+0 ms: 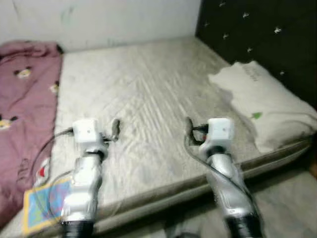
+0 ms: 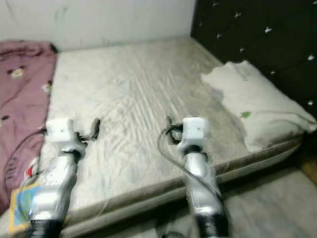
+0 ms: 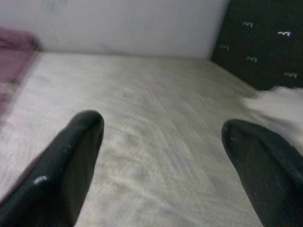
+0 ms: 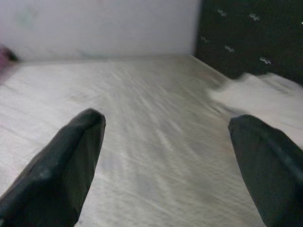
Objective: Clean up the room
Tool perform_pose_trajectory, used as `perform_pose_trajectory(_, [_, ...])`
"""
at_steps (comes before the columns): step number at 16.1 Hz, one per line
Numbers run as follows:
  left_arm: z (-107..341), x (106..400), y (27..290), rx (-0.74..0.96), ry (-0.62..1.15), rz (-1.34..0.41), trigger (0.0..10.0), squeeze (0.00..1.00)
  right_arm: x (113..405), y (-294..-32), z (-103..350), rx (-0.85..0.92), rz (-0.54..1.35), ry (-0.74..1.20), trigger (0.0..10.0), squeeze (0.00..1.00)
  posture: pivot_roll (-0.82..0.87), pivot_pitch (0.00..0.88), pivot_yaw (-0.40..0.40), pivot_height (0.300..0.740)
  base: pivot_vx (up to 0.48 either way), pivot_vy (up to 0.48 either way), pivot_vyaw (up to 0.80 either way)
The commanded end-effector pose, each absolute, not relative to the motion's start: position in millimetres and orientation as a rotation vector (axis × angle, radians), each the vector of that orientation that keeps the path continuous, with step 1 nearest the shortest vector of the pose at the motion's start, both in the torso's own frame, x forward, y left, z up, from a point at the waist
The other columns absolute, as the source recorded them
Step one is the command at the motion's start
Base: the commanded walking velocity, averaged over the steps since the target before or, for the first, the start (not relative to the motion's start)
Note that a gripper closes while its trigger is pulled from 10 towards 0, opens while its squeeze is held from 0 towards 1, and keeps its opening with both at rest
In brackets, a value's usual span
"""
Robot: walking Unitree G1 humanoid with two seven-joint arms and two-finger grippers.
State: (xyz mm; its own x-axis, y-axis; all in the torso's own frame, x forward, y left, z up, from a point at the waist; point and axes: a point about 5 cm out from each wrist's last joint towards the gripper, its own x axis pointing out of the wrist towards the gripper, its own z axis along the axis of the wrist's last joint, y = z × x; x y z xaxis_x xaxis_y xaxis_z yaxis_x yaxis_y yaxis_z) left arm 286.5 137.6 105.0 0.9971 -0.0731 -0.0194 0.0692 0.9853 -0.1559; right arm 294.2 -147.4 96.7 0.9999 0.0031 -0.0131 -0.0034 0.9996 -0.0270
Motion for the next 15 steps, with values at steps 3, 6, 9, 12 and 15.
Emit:
perform_pose_trajectory(3, [102.5, 285.2, 147.8, -0.137, 0.043, -0.047, 10.0, 0.00, 296.2, -138.2, 101.4, -0.011, 0.029, -0.002, 10.0, 0.00, 0.03, 0.000, 0.000, 0.740, 0.000, 0.100, 0.00])
perform_pose_trajectory(6, [101.4, 285.5, 146.9, -0.146, 0.053, -0.048, 10.0, 0.00, 295.9, -137.7, 101.9, -0.020, 0.036, -0.003, 10.0, 0.00, 0.03, 0.000, -0.002, 0.740, 0.000, 0.444, 0.53])
perform_pose_trajectory(9, [100.6, 285.7, 146.7, -0.149, 0.058, -0.044, 10.0, 0.00, 295.9, -138.3, 100.4, -0.009, 0.033, 0.007, 10.0, 0.00, 0.03, 0.000, -0.003, 0.740, 0.000, 0.480, 0.44])
perform_pose_trajectory(12, [100.6, 285.9, 146.9, -0.152, 0.059, -0.044, 10.0, 0.00, 296.4, -138.1, 99.8, -0.007, 0.034, 0.013, 10.0, 0.00, 0.03, 0.000, -0.003, 0.740, 0.000, 0.480, 0.00])
perform_pose_trajectory(15, [100.1, 286.8, 145.9, -0.158, 0.060, -0.048, 10.0, 0.00, 297.0, -138.0, 99.3, -0.010, 0.039, 0.015, 10.0, 0.00, 0.03, 0.000, -0.003, 0.740, 0.000, 0.480, 0.00])
